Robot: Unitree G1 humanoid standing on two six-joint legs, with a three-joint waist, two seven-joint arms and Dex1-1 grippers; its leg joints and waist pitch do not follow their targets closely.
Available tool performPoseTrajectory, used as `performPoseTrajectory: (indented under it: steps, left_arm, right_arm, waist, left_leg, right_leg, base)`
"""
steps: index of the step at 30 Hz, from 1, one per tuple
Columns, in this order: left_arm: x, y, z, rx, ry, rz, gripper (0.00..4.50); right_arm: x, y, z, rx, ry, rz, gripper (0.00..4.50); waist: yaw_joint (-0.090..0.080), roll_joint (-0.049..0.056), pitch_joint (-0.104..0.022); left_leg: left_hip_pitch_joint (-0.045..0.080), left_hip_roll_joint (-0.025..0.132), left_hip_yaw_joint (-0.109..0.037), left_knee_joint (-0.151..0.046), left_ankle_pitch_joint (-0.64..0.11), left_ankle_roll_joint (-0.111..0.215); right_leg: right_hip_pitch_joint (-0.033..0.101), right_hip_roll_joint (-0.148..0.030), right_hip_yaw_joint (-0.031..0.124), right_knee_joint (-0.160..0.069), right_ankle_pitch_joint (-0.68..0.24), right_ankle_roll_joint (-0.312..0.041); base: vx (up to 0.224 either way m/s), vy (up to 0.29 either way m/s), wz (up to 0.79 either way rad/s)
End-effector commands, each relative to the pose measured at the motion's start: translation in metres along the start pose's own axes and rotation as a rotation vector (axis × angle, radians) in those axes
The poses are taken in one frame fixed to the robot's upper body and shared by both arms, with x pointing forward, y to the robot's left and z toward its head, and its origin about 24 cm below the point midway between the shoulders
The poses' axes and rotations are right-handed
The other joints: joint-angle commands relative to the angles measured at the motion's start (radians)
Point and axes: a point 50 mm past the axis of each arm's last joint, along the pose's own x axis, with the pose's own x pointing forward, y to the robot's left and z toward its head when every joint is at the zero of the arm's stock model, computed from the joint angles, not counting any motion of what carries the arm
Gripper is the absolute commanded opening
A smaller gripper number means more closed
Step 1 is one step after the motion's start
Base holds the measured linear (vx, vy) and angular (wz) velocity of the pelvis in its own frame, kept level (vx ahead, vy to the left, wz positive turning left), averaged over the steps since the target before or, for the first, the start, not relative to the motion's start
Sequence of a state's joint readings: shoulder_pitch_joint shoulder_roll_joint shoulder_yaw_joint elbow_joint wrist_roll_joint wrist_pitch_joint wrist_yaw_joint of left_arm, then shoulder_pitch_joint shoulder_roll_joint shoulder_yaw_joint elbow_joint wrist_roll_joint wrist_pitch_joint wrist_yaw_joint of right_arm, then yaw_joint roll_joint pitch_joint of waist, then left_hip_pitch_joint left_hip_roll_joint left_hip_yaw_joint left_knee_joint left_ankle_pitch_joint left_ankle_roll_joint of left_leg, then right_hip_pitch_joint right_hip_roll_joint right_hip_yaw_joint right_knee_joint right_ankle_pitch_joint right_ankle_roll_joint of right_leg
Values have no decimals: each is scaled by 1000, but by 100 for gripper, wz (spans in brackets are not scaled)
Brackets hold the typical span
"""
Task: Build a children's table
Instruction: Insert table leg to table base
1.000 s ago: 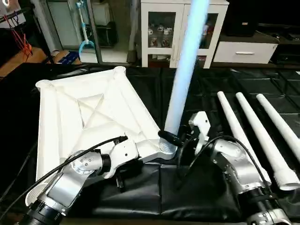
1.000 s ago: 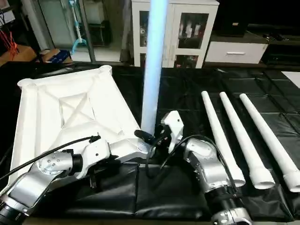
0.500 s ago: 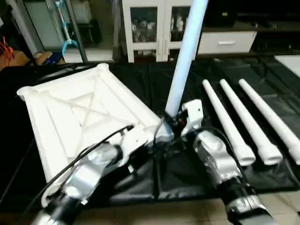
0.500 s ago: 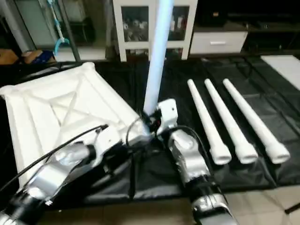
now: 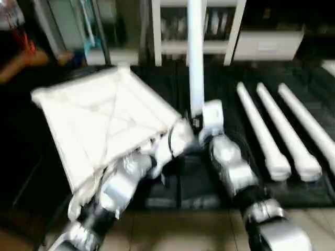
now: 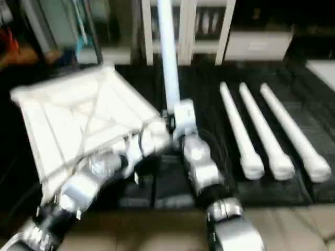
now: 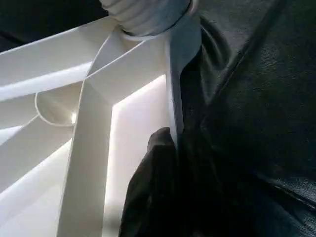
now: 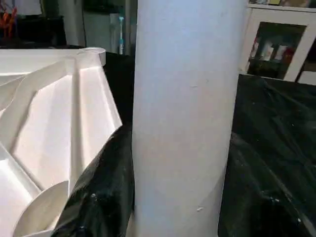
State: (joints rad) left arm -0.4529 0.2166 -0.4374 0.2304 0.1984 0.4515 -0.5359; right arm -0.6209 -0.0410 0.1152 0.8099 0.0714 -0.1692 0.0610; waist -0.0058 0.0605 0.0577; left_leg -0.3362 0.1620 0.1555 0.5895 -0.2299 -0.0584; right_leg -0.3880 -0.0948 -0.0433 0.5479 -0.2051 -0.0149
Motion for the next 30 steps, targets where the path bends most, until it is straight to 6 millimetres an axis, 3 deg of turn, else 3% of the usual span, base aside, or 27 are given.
performPoseTrajectory:
  steps: [1,2,4,9,13,16,20,22,24,26,28,30]
  left_arm:
    - [-7,19,-6,60,49,111,0]
    - [-8,20,-7,61,52,115,0]
    - [-9,21,-9,64,51,124,0]
    - [-13,23,-12,131,24,94,0]
    - [-18,22,-15,188,7,66,0]
    - [-20,22,-19,213,1,55,0]
    - [-23,20,-20,238,-46,34,0]
    - [-24,20,-20,242,-63,21,0]
    - [-25,19,-20,245,-76,10,0]
    - [-31,17,-19,236,-151,-36,0]
    - [-32,17,-18,241,-163,-43,0]
    - [-34,18,-19,232,-170,-43,0]
  right_arm:
    - [-23,-30,-50,22,213,-159,188]
    - [-21,-28,-48,35,195,-148,188]
    - [-20,-25,-45,63,168,-126,188]
    - [-19,-21,-38,127,95,-76,188]
    - [-18,-23,-33,180,55,-32,188]
    - [-17,-23,-27,209,12,29,187]
    - [-16,-29,-16,237,-55,85,187]
    - [-15,-30,-11,250,-80,95,187]
    - [-14,-32,-6,263,-102,104,187]
    - [-7,-43,21,337,-202,160,187]
    - [-7,-45,25,349,-216,169,187]
    - [-6,-49,34,361,-240,193,187]
  waist:
    - [-14,10,-46]
    - [-15,7,-47]
    - [-16,4,-46]
    - [-17,4,-60]
    - [-19,5,-60]
    - [-18,3,-63]
    - [-15,10,-67]
    - [-17,8,-70]
    - [-14,10,-76]
    - [-14,7,-78]
    - [-12,7,-82]
    - [-7,5,-87]
  left_leg:
    - [11,48,-27,-114,-559,-22]
    - [9,46,-18,-109,-509,-18]
    - [3,46,-11,-107,-474,-9]
    - [-13,50,-4,-99,-335,24]
    - [-17,52,2,-96,-334,21]
    - [-18,52,6,-91,-298,35]
    - [-23,52,7,-83,-221,55]
    - [-24,52,7,-81,-206,62]
    - [-22,52,8,-72,-118,82]
    - [-26,49,8,-67,-86,107]
    - [-24,49,10,-61,-55,129]
    - [-24,48,11,-50,31,165]
  right_leg:
    - [12,-36,15,-67,-368,-88]
    - [8,-38,21,-66,-319,-122]
    - [10,-38,24,-64,-312,-149]
    - [23,-39,25,-49,-202,-186]
    - [20,-40,23,-49,-245,-189]
    - [20,-40,27,-43,-204,-204]
    - [27,-38,23,-30,-130,-234]
    - [32,-38,23,-26,-108,-239]
    - [33,-35,22,-12,3,-267]
    - [39,-35,21,-5,52,-284]
    - [39,-35,22,1,92,-295]
    - [34,-34,21,12,168,-309]
  base:
    - [0,0,0]
    - [0,0,0]
    - [0,0,0]
    - [0,0,0]
    - [0,0,0]
    - [0,0,0]
    - [0,0,0]
    - [0,0,0]
    - [0,0,0]
    - [0,0,0]
    - [0,0,0]
    - [0,0,0]
